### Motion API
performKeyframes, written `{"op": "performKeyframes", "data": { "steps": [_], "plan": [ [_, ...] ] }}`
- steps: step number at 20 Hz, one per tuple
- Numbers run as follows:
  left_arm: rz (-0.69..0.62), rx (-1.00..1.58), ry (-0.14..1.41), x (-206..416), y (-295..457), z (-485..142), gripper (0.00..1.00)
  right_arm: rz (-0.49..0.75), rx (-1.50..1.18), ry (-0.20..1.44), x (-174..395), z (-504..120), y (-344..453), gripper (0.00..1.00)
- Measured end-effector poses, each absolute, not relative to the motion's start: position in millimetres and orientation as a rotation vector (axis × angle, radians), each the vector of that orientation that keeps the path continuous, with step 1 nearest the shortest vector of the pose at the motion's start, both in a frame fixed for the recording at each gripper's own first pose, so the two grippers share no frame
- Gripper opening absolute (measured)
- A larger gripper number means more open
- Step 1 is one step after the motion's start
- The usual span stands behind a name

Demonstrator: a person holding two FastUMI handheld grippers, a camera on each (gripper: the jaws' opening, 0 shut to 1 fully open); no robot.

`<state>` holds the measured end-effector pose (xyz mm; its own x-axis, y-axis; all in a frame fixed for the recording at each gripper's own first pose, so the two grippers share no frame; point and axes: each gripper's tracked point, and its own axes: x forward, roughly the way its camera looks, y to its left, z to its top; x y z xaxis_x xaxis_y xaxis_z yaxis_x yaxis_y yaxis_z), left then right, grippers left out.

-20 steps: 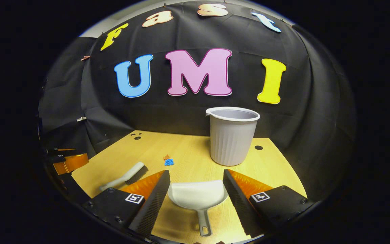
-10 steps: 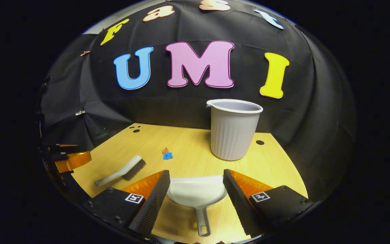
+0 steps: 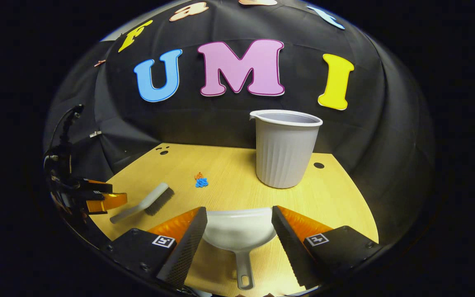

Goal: Pick up the small broom and dustpan from the desktop, sweep the trash into the dustpan with the broom, and then empty the trash into the garbage bin.

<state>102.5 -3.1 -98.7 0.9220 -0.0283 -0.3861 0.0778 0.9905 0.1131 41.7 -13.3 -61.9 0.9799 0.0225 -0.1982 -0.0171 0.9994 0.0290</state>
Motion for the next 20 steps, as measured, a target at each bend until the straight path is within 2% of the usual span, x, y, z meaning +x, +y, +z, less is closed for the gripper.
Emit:
{"op": "performKeyframes", "data": {
  "steps": [5,11,15,20],
  "plan": [
    [-0.042,0.176,0.666,133,2,-159,0.95,0.04,0.026,0.254,52,-86,-21,0.99],
    [-0.072,0.192,0.83,158,2,-192,0.95,0.073,0.033,0.329,58,-113,-26,0.99],
    [-0.069,0.158,0.888,166,-2,-209,0.87,0.089,0.043,0.394,59,-132,-30,0.99],
    [-0.067,0.157,0.868,171,0,-208,0.62,0.109,0.056,0.459,57,-148,-30,0.99]
  ]
}}
